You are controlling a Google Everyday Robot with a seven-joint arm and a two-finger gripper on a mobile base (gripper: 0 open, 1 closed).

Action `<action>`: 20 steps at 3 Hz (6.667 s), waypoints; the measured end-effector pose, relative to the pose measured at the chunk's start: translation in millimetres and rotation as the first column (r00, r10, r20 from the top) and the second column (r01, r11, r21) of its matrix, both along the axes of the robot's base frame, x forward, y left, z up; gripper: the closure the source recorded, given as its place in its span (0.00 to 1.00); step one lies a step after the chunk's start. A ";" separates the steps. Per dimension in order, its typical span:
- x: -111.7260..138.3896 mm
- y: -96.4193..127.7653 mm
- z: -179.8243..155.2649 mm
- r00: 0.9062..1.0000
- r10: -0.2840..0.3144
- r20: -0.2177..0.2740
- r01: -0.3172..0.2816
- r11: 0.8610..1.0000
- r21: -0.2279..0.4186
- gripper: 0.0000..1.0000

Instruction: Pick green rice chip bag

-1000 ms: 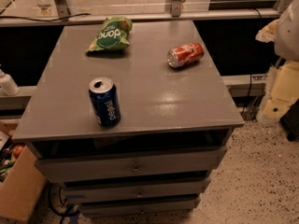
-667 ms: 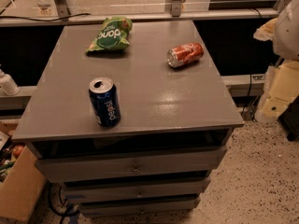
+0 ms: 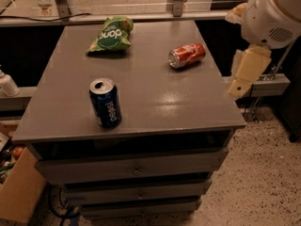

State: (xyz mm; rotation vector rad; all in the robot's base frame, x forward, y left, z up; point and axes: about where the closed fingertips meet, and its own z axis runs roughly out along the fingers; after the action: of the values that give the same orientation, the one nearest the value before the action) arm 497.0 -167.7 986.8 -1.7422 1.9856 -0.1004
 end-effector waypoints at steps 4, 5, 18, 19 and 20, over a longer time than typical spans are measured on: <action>110.1 95.0 -4.1 0.975 0.141 0.173 -0.174 0.966 0.189 0.00; 129.1 109.9 -12.7 0.963 0.161 0.215 -0.204 0.959 0.198 0.00; 323.9 270.7 -115.8 0.984 -0.104 0.143 0.023 0.877 0.481 1.00; 321.1 274.8 -106.4 0.982 -0.095 0.161 0.003 0.869 0.495 1.00; 319.8 278.1 -92.2 0.979 -0.090 0.181 -0.018 0.854 0.519 1.00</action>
Offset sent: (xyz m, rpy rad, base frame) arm 0.1273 0.0879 0.0005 0.1804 -0.1915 0.1486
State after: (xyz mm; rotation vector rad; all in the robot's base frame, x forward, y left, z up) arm 816.8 110.5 894.7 -1.2883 1.6940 0.2250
